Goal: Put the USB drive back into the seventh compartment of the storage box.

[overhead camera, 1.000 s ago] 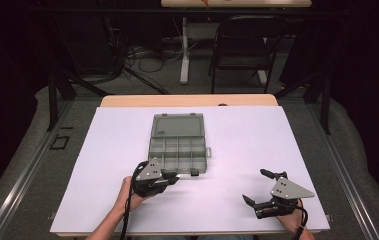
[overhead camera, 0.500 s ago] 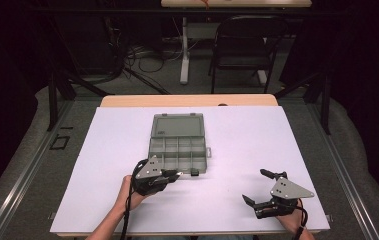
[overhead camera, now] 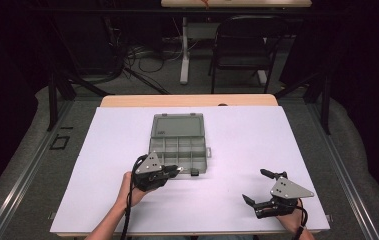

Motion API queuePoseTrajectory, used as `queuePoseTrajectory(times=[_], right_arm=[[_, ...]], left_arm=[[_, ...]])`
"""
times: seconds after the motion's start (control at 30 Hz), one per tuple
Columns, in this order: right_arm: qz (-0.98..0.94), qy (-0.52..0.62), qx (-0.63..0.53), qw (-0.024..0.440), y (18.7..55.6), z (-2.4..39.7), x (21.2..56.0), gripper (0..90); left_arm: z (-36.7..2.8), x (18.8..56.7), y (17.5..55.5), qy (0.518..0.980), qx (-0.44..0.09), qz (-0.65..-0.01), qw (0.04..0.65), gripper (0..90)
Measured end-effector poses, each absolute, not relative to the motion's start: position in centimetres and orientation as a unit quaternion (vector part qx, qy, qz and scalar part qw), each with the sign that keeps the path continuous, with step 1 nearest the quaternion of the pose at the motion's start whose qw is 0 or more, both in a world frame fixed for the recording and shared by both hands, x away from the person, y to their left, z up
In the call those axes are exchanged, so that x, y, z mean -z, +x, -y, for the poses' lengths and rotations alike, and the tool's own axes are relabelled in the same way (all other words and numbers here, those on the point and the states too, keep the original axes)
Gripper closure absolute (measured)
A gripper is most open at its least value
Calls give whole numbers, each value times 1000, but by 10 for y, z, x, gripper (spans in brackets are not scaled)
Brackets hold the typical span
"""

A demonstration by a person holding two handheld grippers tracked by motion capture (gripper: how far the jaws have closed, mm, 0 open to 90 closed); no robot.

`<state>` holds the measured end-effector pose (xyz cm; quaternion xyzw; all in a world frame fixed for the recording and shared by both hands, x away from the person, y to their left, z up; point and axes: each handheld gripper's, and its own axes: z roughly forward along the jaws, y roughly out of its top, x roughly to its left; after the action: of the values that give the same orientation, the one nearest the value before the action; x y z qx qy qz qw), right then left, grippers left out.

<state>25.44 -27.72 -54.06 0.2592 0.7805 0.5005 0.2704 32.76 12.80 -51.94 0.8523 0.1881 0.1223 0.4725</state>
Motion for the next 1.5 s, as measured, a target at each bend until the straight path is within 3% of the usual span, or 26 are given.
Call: queuePoseTrajectory(times=[1.5], right_arm=[[-781,266,-497,268,255,277,541,6]], left_arm=[[-116,513,347,823,-142,-241,494,788]])
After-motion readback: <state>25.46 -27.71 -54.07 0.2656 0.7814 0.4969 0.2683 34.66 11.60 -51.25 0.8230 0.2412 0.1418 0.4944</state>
